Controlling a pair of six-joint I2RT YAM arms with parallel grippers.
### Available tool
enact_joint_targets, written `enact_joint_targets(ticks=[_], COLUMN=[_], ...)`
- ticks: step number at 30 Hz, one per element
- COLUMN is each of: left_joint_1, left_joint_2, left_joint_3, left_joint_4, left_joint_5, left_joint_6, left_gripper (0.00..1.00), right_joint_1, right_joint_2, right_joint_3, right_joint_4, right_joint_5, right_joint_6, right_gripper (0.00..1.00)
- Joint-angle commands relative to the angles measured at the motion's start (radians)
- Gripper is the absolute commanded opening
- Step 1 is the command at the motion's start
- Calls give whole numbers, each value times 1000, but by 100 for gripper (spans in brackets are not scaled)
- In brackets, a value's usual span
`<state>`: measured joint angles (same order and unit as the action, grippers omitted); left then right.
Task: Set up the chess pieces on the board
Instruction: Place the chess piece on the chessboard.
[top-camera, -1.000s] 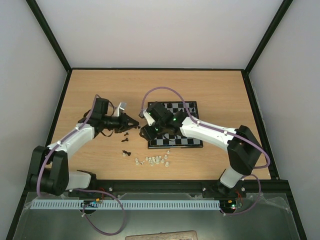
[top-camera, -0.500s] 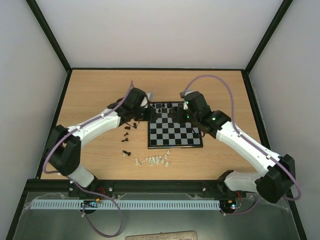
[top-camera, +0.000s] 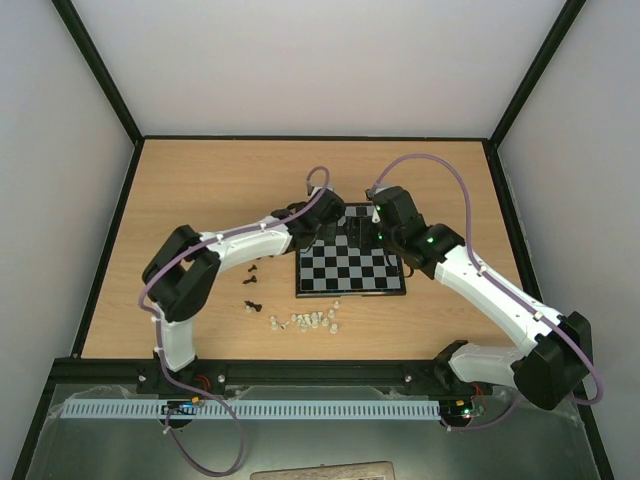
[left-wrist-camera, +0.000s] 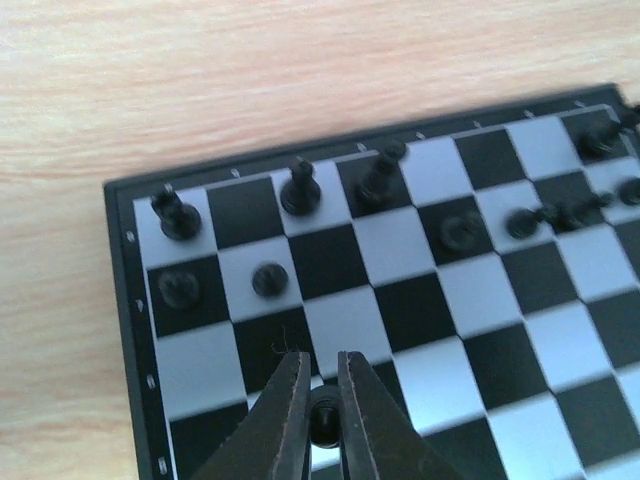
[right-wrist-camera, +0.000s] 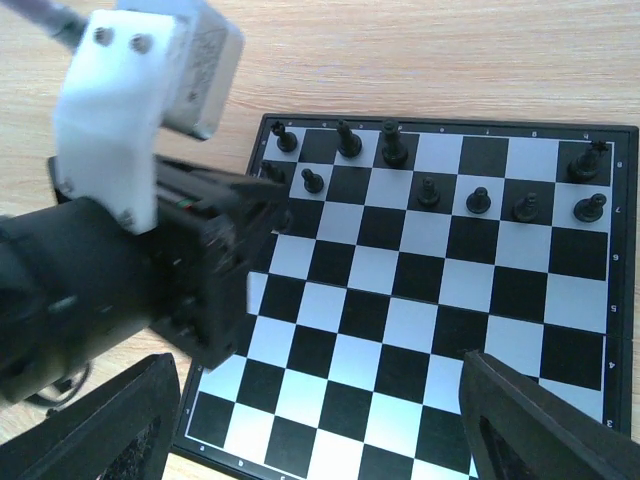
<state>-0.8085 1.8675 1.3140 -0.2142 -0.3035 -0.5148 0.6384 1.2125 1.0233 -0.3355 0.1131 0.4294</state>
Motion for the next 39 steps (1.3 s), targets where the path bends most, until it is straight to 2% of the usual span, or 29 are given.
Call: enact_joint_targets(ticks=[1, 15, 26, 39], left_joint_1=[2, 25, 50, 59], left_joint_2=[92, 168, 263, 291], left_joint_3=[85, 45, 80, 94], left_joint_4=[34, 264, 264, 269], left_joint_5=[-152, -80, -59, -36], left_joint_6=[38, 73, 78, 78], left_gripper=[2, 2, 2, 3], right_joint_1=[-8, -9, -8, -8], right_joint_2=[-13, 7, 43, 63], right_joint_3=[-7, -12, -7, -13], right_joint_4=[-33, -29, -17, -3], right_joint_5=[-18, -33, -47, -52], right_joint_6=[2, 2, -3, -11], right_gripper=[77, 78, 78, 78])
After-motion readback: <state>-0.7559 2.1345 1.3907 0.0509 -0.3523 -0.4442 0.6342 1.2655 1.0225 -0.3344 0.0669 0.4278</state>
